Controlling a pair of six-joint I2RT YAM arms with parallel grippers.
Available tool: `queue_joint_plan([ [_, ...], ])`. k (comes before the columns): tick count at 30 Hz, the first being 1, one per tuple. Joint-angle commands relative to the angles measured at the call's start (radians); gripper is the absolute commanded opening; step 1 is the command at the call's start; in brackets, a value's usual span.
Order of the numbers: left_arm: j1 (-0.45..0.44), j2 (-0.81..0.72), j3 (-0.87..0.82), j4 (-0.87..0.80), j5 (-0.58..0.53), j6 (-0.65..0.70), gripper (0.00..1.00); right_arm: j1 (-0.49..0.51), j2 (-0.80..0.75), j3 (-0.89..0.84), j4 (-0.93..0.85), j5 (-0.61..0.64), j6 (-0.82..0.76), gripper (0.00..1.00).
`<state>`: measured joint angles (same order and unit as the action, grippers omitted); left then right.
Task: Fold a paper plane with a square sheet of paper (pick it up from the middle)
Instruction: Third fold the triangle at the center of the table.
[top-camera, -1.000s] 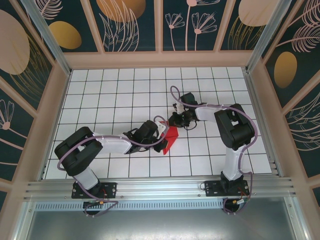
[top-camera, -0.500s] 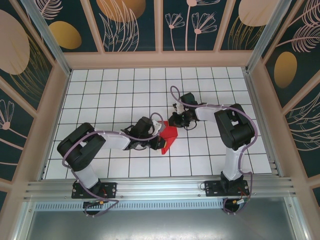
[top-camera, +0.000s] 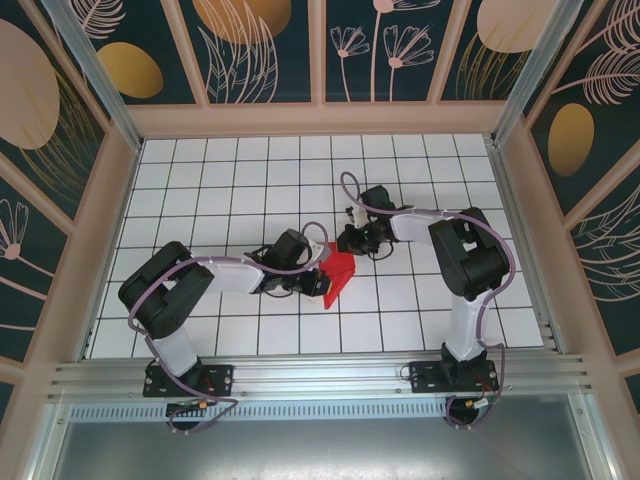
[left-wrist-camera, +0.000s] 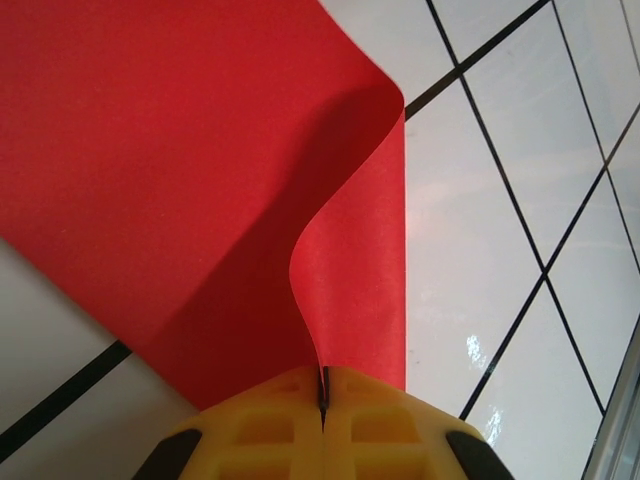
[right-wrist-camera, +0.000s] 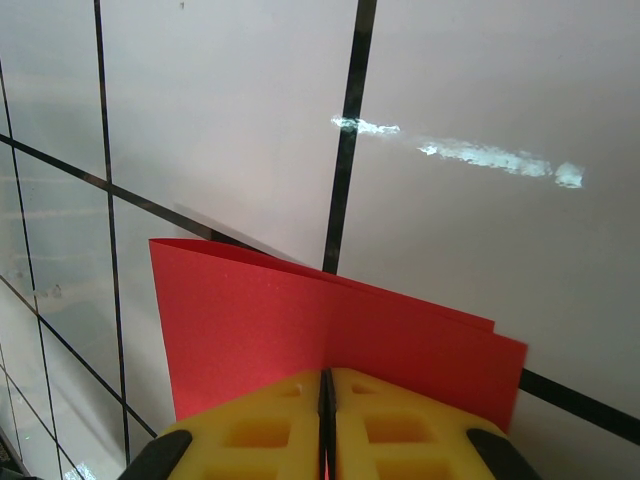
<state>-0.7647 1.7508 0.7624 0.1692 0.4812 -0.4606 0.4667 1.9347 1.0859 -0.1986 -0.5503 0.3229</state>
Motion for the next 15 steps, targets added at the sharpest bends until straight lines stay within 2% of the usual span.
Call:
queue_joint_plan([
  [1,0.007,-0.012,0.038,-0.063,-0.044,0.031,0.04,0.015,0.041,-0.016,-0.073,0.034,-0.016,0.12],
  [15,0.007,0.02,0.043,-0.067,-0.05,0.035,0.05,0.015,0.044,-0.017,-0.075,0.032,-0.017,0.12],
])
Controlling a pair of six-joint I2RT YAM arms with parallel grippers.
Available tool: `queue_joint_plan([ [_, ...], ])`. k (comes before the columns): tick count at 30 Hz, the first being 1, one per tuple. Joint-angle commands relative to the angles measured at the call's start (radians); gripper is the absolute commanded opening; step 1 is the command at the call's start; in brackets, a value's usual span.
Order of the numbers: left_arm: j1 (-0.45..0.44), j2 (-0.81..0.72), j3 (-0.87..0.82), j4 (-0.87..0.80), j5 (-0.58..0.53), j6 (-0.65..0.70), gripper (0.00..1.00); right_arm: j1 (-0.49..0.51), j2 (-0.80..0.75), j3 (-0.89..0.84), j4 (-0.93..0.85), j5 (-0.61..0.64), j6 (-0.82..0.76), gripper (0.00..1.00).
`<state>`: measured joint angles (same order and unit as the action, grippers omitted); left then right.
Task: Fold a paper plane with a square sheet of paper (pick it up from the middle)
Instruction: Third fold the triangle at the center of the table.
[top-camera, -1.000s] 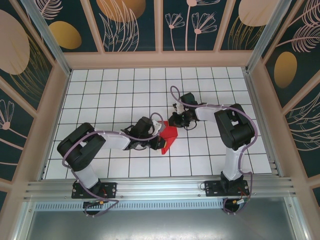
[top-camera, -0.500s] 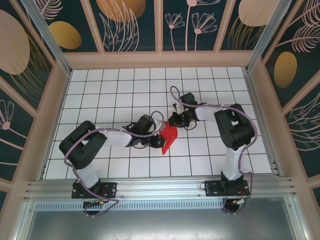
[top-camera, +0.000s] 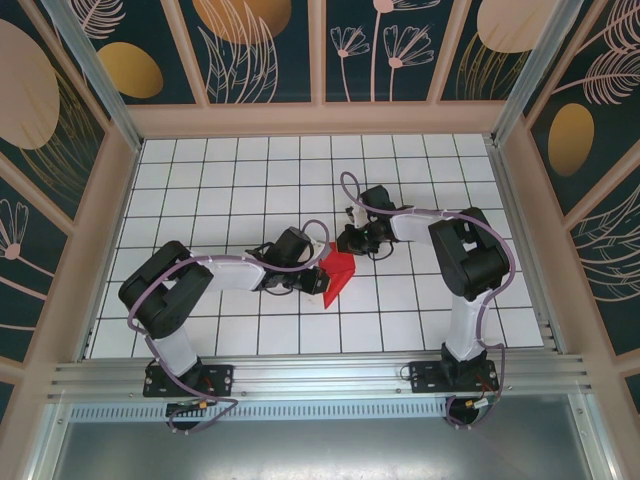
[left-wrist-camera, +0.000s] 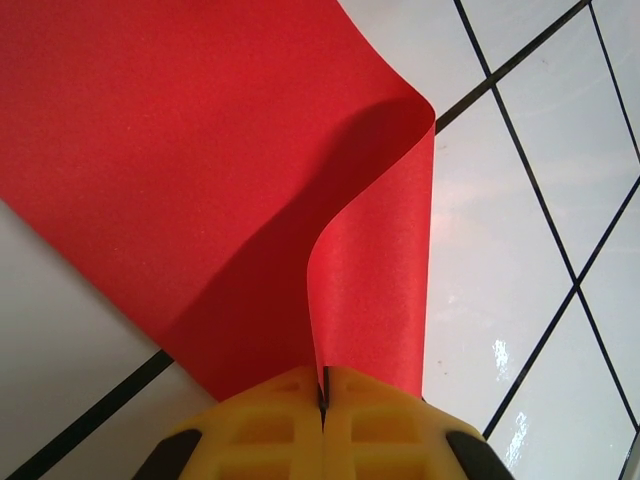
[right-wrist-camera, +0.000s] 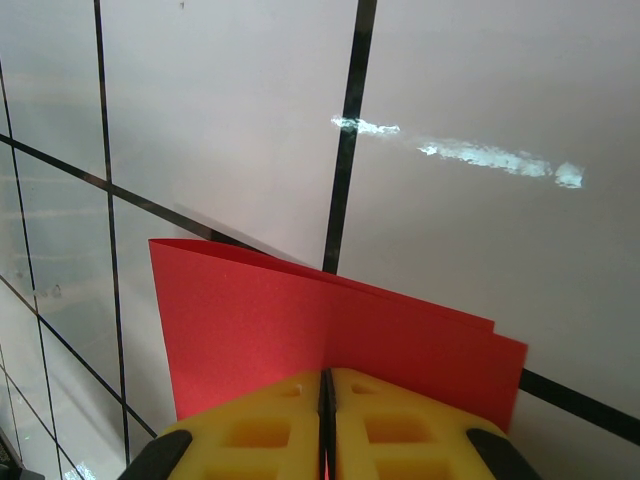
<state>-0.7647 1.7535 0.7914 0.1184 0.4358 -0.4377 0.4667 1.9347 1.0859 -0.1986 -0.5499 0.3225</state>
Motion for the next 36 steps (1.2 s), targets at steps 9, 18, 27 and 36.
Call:
queue_joint_plan([
  [9,0.007,0.014,-0.003,0.003,-0.006,-0.009,0.06,0.015,0.044,-0.015,-0.072,0.031,-0.011,0.12],
  [18,0.007,-0.001,-0.038,0.017,-0.021,-0.025,0.06,0.015,0.043,-0.023,-0.06,0.031,-0.006,0.12],
  [27,0.007,0.012,-0.012,0.012,-0.007,-0.018,0.07,0.015,0.047,-0.024,-0.059,0.028,-0.002,0.12],
  [36,0.007,0.031,-0.008,0.012,0.011,0.009,0.08,0.015,-0.004,-0.003,-0.045,-0.01,0.013,0.14],
])
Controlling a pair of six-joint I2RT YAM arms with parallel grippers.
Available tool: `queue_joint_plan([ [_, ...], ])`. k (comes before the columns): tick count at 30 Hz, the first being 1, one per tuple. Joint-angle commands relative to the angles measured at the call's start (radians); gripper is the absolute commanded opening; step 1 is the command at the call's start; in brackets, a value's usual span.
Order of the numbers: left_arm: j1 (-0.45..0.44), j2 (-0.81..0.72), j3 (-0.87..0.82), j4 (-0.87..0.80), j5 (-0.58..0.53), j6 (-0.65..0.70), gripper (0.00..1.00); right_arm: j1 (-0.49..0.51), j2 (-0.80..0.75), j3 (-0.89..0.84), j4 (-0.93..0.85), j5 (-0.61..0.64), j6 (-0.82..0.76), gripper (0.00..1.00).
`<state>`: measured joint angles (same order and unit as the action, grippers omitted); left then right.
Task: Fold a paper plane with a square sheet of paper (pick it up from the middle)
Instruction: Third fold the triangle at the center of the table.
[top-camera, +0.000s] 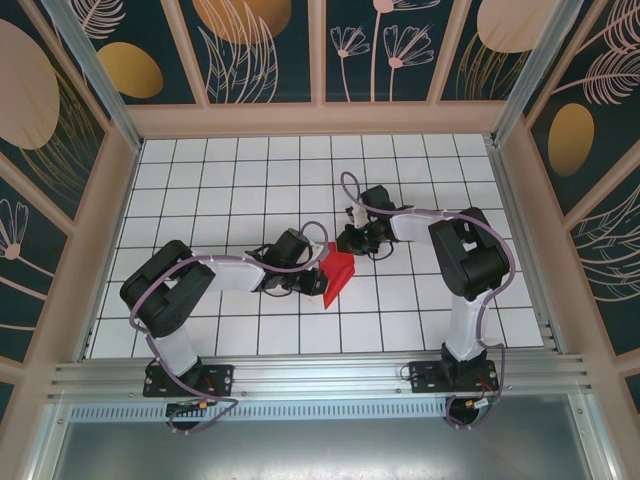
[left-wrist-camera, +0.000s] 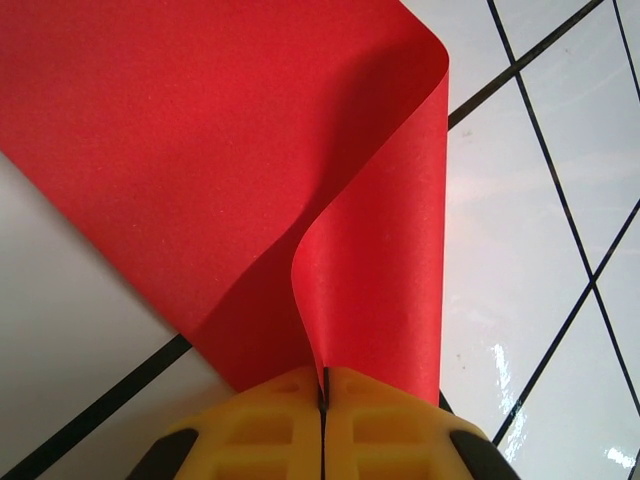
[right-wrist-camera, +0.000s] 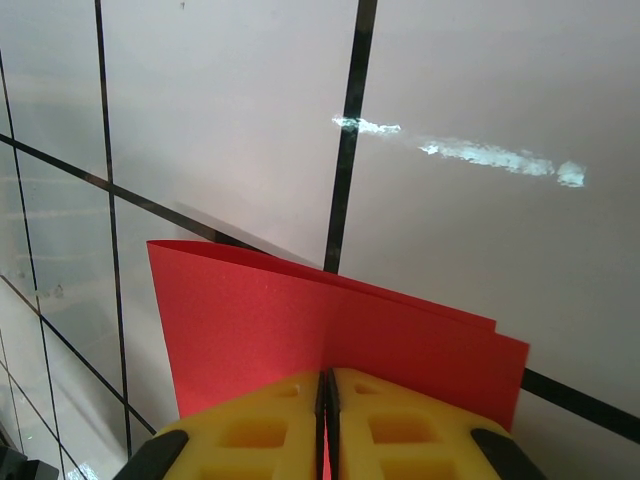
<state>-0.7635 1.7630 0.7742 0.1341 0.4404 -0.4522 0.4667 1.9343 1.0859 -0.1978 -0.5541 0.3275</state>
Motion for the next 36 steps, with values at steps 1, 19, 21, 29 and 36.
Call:
queue_joint_plan([
  [1,0.006,0.017,0.012,-0.007,0.006,0.028,0.08,0.016,0.003,0.0,-0.049,-0.005,0.007,0.13],
  [19,0.006,-0.008,0.023,-0.033,-0.022,0.061,0.09,0.02,0.052,-0.021,-0.061,0.043,0.002,0.1],
  [21,0.006,0.001,0.011,-0.022,-0.019,0.053,0.09,0.02,0.05,-0.02,-0.062,0.042,0.001,0.1],
  [29,0.006,0.014,-0.023,0.0,-0.008,0.021,0.09,0.021,0.017,0.003,-0.067,0.018,0.006,0.12],
  [36,0.006,0.042,-0.006,-0.008,-0.001,0.05,0.08,0.019,-0.077,0.01,-0.044,0.001,0.041,0.18],
])
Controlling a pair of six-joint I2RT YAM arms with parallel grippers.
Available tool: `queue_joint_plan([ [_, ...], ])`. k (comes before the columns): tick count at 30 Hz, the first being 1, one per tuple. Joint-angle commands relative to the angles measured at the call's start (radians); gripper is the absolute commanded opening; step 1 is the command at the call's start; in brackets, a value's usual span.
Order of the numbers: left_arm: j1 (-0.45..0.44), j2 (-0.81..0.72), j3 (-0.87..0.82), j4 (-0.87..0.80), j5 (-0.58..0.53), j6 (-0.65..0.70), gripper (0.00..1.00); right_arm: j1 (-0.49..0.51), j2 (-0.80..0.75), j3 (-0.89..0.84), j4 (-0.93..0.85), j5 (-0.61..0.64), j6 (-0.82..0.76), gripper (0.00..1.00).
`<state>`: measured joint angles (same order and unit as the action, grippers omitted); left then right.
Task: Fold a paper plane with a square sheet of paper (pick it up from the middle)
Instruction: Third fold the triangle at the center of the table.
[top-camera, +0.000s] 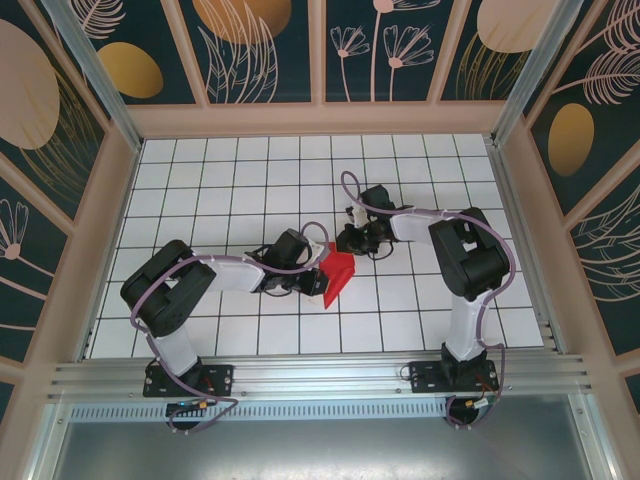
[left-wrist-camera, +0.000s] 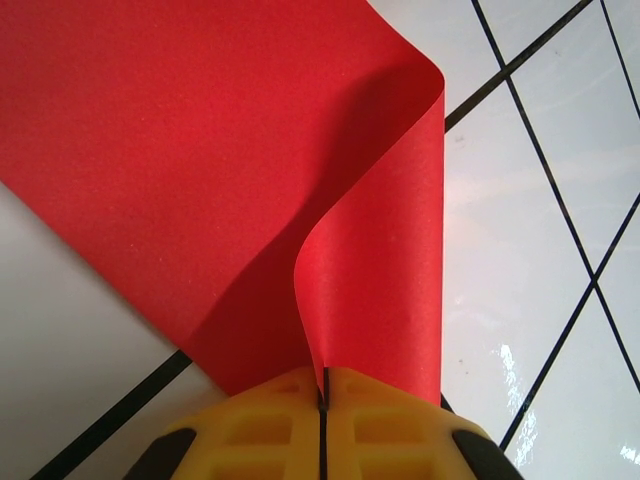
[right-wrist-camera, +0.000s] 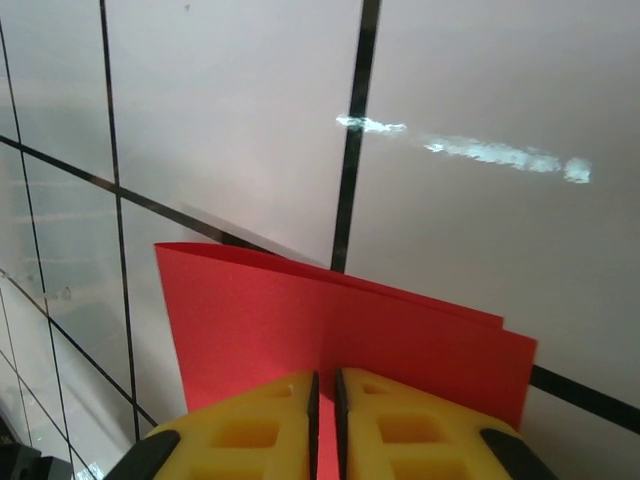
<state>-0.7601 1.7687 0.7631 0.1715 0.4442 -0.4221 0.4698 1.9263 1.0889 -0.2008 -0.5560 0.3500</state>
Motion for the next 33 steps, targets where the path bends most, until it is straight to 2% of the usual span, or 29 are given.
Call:
queue_joint_plan([
  [1,0.002,0.035,0.005,-0.05,-0.007,0.022,0.08,0.014,-0.104,-0.001,-0.047,0.032,0.026,0.18],
  [4,0.002,0.031,-0.007,-0.043,-0.01,0.011,0.08,0.003,-0.214,-0.075,-0.024,0.109,0.08,0.19],
  [8,0.002,0.021,-0.011,-0.047,-0.014,0.012,0.08,0.022,-0.338,-0.228,0.082,0.058,0.166,0.15],
  [10,0.002,0.015,-0.013,-0.049,-0.021,0.016,0.08,0.055,-0.373,-0.295,0.139,0.045,0.222,0.11],
  [14,0.002,0.018,-0.008,-0.053,-0.018,0.02,0.08,0.113,-0.419,-0.382,0.224,0.03,0.306,0.08],
  [20,0.002,0.027,-0.004,-0.057,-0.016,0.026,0.08,0.143,-0.382,-0.417,0.311,0.012,0.365,0.07],
  [33,0.002,0.039,-0.01,-0.064,-0.009,0.035,0.08,0.144,-0.245,-0.438,0.293,0.073,0.333,0.08],
])
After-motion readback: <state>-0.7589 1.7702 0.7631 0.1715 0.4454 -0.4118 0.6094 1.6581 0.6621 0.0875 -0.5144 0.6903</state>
